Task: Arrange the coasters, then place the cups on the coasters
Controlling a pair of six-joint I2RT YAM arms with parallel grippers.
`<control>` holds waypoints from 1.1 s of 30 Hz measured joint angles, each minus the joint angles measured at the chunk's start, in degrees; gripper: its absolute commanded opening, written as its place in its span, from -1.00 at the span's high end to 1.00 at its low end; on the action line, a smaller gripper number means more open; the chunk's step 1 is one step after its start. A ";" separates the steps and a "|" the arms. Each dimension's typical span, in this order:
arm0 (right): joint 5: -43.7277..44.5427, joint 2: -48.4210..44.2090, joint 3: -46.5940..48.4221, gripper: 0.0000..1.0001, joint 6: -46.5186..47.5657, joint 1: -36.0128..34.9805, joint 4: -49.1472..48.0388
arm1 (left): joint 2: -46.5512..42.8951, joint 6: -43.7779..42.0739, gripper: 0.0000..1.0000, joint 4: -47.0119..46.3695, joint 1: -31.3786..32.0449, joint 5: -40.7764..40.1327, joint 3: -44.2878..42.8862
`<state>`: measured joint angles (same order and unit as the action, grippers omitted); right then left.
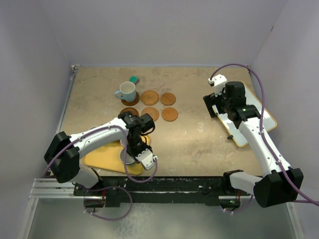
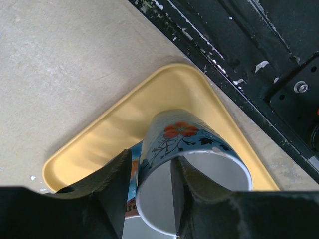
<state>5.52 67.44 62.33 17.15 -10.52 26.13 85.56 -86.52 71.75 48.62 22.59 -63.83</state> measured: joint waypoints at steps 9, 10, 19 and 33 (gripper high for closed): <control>0.00 0.00 0.00 -1.00 0.02 0.00 0.00 | 0.04 4.57 0.45 -0.28 0.92 -0.04 0.79; 0.00 0.00 0.00 -1.00 0.02 0.00 0.00 | 0.04 5.22 0.45 -0.33 0.92 0.09 0.92; -0.02 0.00 0.00 -1.00 0.02 0.02 0.02 | 0.04 8.28 0.58 -1.16 0.92 1.88 1.95; -0.04 0.07 0.00 -1.00 0.09 0.04 0.02 | 0.04 10.97 0.78 -1.55 0.92 3.56 2.56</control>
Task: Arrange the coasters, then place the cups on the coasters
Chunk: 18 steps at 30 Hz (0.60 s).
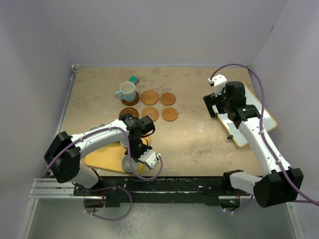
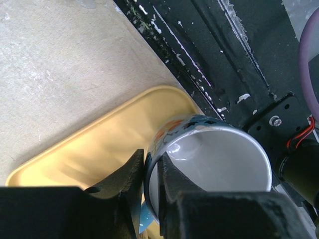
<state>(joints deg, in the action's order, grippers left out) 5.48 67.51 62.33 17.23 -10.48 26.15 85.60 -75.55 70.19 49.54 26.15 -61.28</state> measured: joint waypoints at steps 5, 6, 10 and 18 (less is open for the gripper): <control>0.00 0.00 0.00 -1.00 0.11 0.00 0.00 | 0.00 0.04 0.90 -0.07 0.00 0.83 0.00; 0.00 0.00 0.00 -1.00 0.15 0.00 0.00 | 0.00 0.04 0.93 -0.11 0.00 0.87 0.00; 0.02 0.09 0.00 -1.00 0.28 0.00 0.00 | 0.00 0.02 0.94 -0.17 0.00 1.14 -0.07; 0.02 0.79 0.00 -1.00 0.33 0.00 0.00 | 1.84 0.15 0.94 1.77 0.00 1.68 -2.36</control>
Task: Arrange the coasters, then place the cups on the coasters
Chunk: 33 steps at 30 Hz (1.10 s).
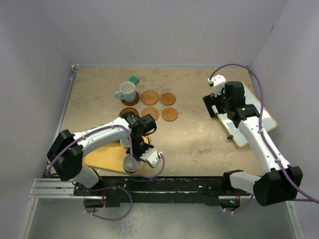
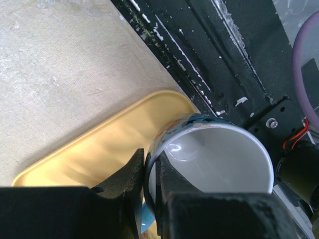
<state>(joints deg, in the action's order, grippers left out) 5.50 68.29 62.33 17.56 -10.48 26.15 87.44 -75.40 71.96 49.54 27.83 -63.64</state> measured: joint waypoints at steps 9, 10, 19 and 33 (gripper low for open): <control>0.00 0.02 0.00 -1.00 0.00 0.00 0.00 | 0.04 1.40 0.94 3.28 0.07 1.73 -2.16; 0.00 0.02 0.00 -1.00 0.02 0.00 0.00 | 0.04 1.64 0.94 3.32 0.07 1.75 -2.29; 0.02 0.02 0.00 -1.00 0.04 0.00 0.00 | -0.04 5.49 0.94 1.86 0.11 1.92 -3.72; 0.55 0.02 0.00 -1.00 0.04 0.00 0.00 | -1.90 18.12 0.94 -5.62 0.11 2.36 -9.86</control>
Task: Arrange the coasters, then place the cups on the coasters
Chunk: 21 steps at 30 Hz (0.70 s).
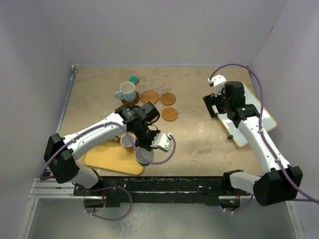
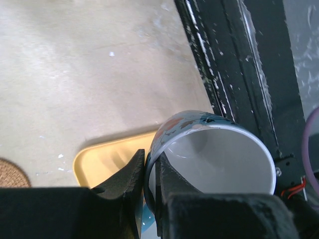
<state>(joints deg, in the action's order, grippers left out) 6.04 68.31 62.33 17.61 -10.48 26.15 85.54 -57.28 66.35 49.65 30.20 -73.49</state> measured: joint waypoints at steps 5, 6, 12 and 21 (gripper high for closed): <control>0.35 0.00 0.00 -1.00 0.02 0.00 0.00 | -1.57 7.26 0.94 -5.05 0.00 -2.03 -1.27; 0.39 0.00 0.00 -1.00 0.02 0.00 0.00 | -1.88 8.90 0.94 -6.10 0.00 -2.89 -1.53; 0.44 0.00 0.00 -1.00 0.04 0.00 0.00 | -2.43 16.74 0.94 -12.13 -0.31 -9.60 -2.40; 0.44 0.00 0.00 -1.00 0.22 0.00 0.00 | -2.43 28.44 0.94 -20.11 -11.02 -15.13 -3.76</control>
<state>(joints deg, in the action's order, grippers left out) 6.48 68.31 62.33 17.82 -10.48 26.15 83.11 -28.84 46.24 38.63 15.07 -77.25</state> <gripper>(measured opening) 0.998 0.074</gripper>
